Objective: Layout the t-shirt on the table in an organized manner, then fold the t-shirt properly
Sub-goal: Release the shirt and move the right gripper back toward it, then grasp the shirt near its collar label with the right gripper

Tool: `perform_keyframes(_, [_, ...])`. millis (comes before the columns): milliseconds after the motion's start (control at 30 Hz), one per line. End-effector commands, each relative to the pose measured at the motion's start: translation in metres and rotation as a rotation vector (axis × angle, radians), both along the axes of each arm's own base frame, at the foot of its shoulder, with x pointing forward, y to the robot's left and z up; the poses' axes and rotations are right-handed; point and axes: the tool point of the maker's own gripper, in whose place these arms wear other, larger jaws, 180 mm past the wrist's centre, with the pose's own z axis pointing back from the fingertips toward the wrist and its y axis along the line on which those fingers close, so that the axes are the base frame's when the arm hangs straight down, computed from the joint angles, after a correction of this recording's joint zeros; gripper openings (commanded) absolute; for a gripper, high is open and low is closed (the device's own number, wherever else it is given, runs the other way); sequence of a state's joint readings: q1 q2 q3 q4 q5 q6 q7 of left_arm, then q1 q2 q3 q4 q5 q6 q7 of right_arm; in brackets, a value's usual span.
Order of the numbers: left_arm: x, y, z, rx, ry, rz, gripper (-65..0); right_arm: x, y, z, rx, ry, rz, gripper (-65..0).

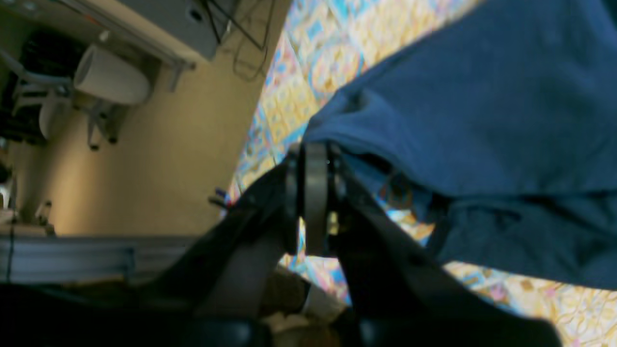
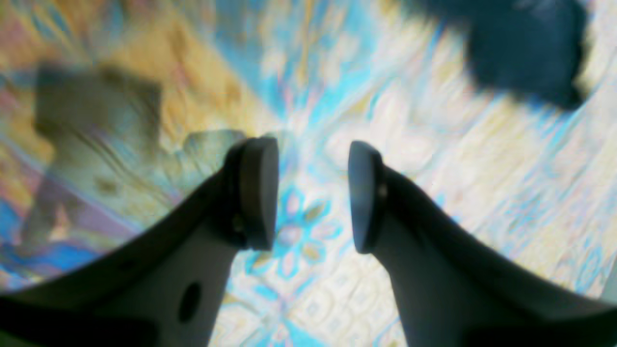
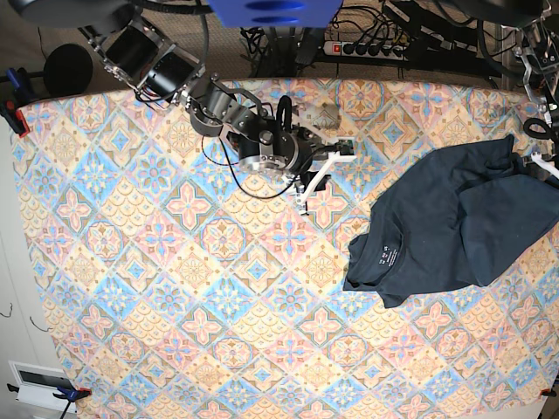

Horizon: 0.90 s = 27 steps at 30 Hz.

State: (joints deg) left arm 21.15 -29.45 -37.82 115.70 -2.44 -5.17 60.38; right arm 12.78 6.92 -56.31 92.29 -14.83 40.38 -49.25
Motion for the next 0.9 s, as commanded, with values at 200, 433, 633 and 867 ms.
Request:
perform_keyframes(200, [0.002, -0.024, -0.02, -0.026, 0.052, -0.084, -65.0, 0.006, 0.038, 0.013, 0.107, 0.021, 0.014, -41.8])
perform_keyframes(433, [-0.001, -0.043, -0.041, -0.086, 0.074, -0.096, -65.0, -0.002, 0.071, 0.015, 0.159, 0.069, 0.03, -41.8])
perform_keyframes(633, [0.001, -0.052, -0.048, -0.101, 0.088, -0.119, -65.0, 0.007, 0.082, 0.017, 0.169, 0.073, 0.036, -41.8])
perform_keyframes(867, [-0.01, -0.062, -0.065, -0.132, 0.132, -0.127, -65.0, 0.034, 0.094, 0.02, 0.209, 0.053, -0.02, -41.4])
